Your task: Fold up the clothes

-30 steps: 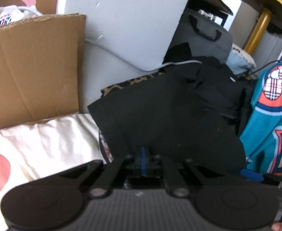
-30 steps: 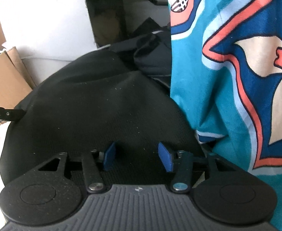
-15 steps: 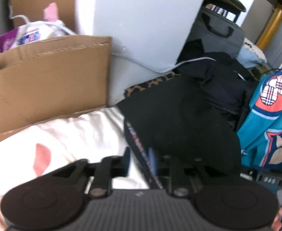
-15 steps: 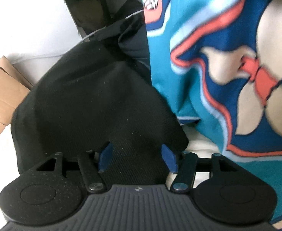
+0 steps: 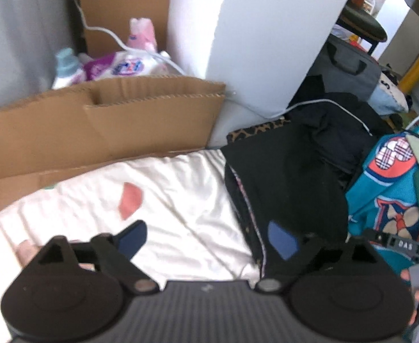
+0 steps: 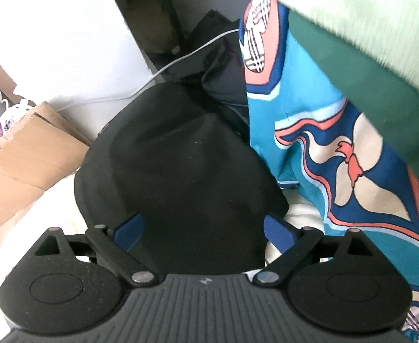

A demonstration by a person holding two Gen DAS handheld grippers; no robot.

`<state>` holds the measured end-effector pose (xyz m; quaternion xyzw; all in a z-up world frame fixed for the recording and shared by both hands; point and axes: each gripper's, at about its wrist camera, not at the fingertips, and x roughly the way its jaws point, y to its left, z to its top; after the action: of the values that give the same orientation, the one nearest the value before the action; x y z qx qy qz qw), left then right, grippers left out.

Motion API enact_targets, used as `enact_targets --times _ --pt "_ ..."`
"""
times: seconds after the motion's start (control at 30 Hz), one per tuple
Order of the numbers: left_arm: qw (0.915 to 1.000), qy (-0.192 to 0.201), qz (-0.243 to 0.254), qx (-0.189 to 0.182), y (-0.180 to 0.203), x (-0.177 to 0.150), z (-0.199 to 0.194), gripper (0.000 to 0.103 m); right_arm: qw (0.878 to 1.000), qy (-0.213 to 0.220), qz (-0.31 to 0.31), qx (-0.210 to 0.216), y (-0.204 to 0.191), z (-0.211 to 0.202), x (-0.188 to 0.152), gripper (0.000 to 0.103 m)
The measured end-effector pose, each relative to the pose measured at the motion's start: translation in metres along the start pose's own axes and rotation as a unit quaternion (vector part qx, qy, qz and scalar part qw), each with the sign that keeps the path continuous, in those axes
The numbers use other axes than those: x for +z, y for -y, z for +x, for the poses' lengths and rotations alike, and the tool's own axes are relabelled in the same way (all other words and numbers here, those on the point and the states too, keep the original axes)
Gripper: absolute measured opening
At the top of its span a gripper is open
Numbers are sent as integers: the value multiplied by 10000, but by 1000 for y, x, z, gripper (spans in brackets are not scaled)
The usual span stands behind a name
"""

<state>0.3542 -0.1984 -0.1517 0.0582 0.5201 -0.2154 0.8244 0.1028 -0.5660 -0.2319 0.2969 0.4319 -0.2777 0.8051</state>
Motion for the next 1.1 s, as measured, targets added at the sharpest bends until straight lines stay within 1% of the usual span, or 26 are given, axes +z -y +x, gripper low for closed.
enact_targets --times 0.1,0.23,0.3,0.4,0.47,0.6,0.77,0.93,1.0,1.1 --pt "9999 38 -44 82 -4 0 -32 97 10000 -54 39 -11 -5 -15 4 96" --pt "9993 -2 -280 261 -11 -1 -70 99 10000 -49 -19 -20 -13 -42 7 96" --pt "9990 22 -269 356 -9 -2 -88 99 10000 -52 -59 10 -17 -56 9 97" --pt "9989 -30 -295 367 -8 -6 -112 99 9999 -71 -92 67 -23 -73 11 101" --pt "9986 -78 -314 411 -8 -8 -128 99 9999 -85 -90 94 -26 -85 13 101" --pt "9976 -122 -392 553 -17 -11 -155 99 9997 -97 -113 181 -33 -104 14 101" --pt "9968 -54 -431 673 -28 -20 -184 100 9993 -155 -222 273 -42 -126 13 101" --pt "9951 18 -646 742 -44 -31 -214 100 9984 -204 -357 376 -54 -146 13 101" --pt "9942 -20 -735 783 -51 -36 -225 100 9980 -177 -453 415 -60 -154 14 101" --pt "9939 -60 -734 817 -61 -43 -238 100 9972 -155 -550 477 -70 -168 13 101"
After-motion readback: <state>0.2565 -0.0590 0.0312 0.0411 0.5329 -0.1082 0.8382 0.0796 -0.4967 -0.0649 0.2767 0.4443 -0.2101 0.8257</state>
